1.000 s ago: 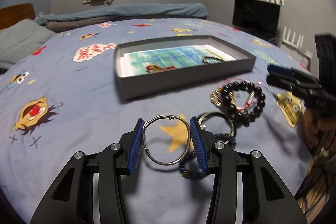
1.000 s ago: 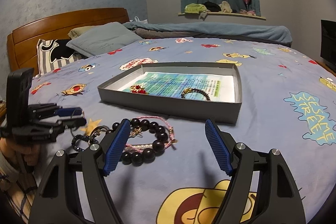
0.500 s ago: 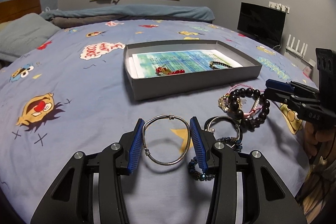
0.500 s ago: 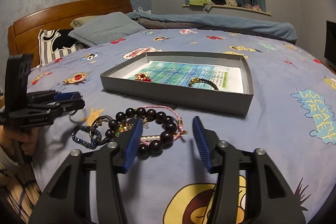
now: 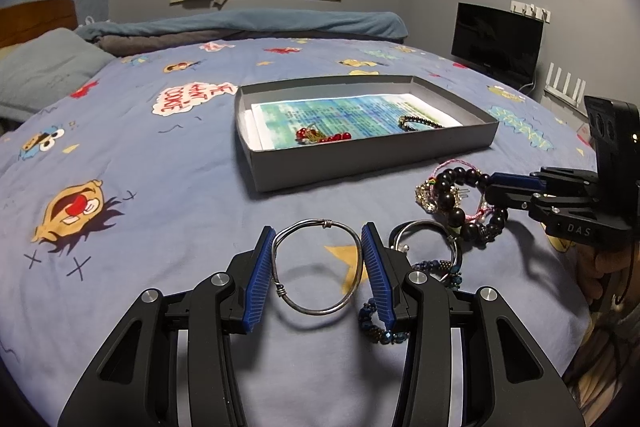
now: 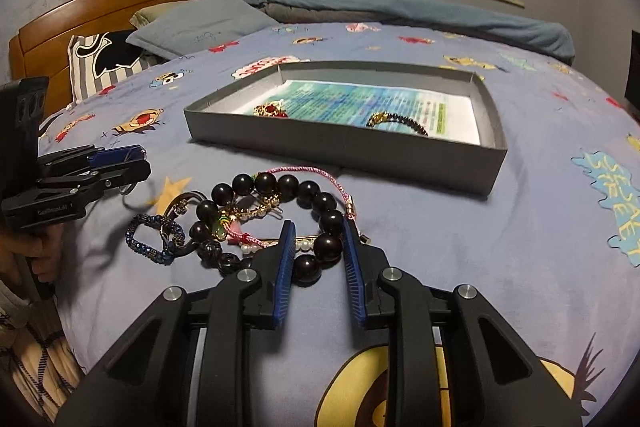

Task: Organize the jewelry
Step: 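Close the right gripper on the black bead bracelet and lift it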

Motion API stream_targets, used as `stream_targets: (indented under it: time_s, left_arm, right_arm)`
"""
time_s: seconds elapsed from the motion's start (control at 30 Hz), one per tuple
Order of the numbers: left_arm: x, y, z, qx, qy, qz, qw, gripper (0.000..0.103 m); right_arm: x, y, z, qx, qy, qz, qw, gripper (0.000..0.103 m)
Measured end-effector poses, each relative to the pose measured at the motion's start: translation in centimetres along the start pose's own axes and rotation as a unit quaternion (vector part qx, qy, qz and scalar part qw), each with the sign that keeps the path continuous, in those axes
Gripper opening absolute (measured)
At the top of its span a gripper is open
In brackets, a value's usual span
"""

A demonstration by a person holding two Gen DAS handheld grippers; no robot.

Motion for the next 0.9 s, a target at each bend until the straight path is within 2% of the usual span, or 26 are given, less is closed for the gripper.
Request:
stream_targets:
  time_s: [0.17, 0.2, 0.27, 0.6, 0.9]
  left_arm:
    - [0.0, -0.1, 0.1, 0.003, -0.001, 0.000, 1.0000, 0.046]
    - [0.0, -0.1, 0.2, 0.004, -0.001, 0.000, 1.0000, 0.046]
    - [0.0, -0.2, 0.2, 0.007, -0.002, -0.001, 1.0000, 0.046]
    - [0.3, -0.5, 0.8, 0.020, -0.003, -0.007, 0.9998, 0.046]
    - [1.3, -0.6, 2.5, 0.044, -0.003, -0.021, 0.9988, 0.046]
  right_arm:
    - [-0.1, -0.1, -0.2, -0.004, 0.011, 0.023, 1.000, 0.022]
    - [-0.2, -0.3, -0.1, 0.000, 0.010, 0.026, 1.000, 0.014]
    - [-0.3, -0.7, 0.2, 0.012, 0.009, 0.027, 1.000, 0.014]
    - [-0.9, -5.4, 4.3, 0.126, -0.006, 0.021, 0.992, 0.014]
    - [-0.6, -7.3, 6.7, 0.170, -0.019, -0.013, 0.985, 0.014]
Point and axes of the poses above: each gripper's, at about its wrist camera, not at the fingertips, and y roughly the way its jaws point, x to its right, z to its top, the point moved 10 cm from there along y, roughly the way its jaws point, and after that the axes turned 8 degrees about -y, right-handed, at the moved point
